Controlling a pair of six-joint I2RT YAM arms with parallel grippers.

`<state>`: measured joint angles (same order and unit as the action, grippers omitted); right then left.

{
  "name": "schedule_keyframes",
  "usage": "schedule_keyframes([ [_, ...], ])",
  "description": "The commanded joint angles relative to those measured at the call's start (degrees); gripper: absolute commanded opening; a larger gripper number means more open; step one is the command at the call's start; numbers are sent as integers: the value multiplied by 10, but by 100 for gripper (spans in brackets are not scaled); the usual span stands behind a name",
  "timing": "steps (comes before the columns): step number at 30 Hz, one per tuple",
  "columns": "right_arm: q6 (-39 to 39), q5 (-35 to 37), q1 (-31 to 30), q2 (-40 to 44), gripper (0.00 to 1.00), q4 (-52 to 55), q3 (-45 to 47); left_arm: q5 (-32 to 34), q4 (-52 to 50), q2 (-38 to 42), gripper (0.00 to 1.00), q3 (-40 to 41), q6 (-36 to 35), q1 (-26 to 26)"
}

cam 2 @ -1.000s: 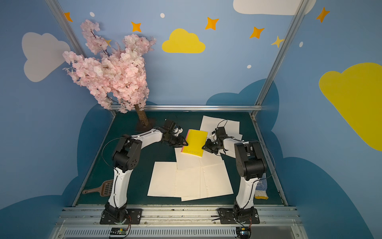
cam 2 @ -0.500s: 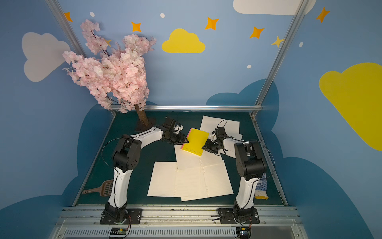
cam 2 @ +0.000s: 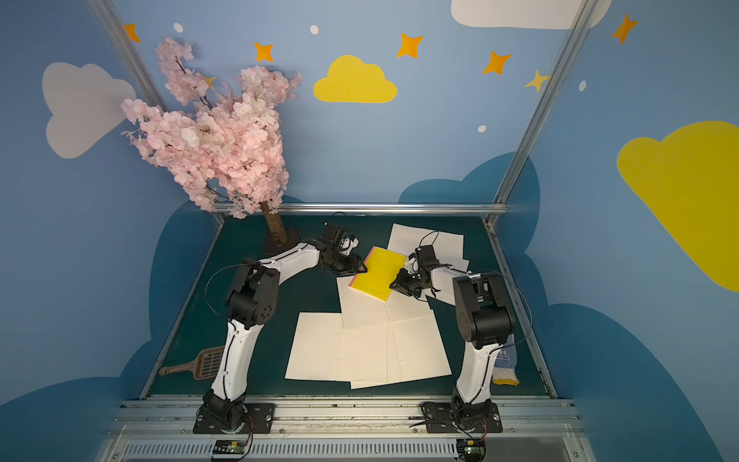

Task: Close the notebook
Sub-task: Pick up the notebook at the notebook.

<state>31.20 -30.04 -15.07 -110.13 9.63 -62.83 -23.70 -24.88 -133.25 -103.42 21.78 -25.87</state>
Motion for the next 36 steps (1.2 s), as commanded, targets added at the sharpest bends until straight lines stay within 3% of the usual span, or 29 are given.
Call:
schedule_keyframes([
  [1,-5,2,-5,-5,21,10,0,13,-21,-12,55,-24,-24,2],
  [23,-6,2,-6,-5,21,12,3,6,-43,-56,56,-76,-42,3],
  [36,-1,-4,-7,-22,21,4,-2,-51,-105,-88,56,-129,-41,-11],
])
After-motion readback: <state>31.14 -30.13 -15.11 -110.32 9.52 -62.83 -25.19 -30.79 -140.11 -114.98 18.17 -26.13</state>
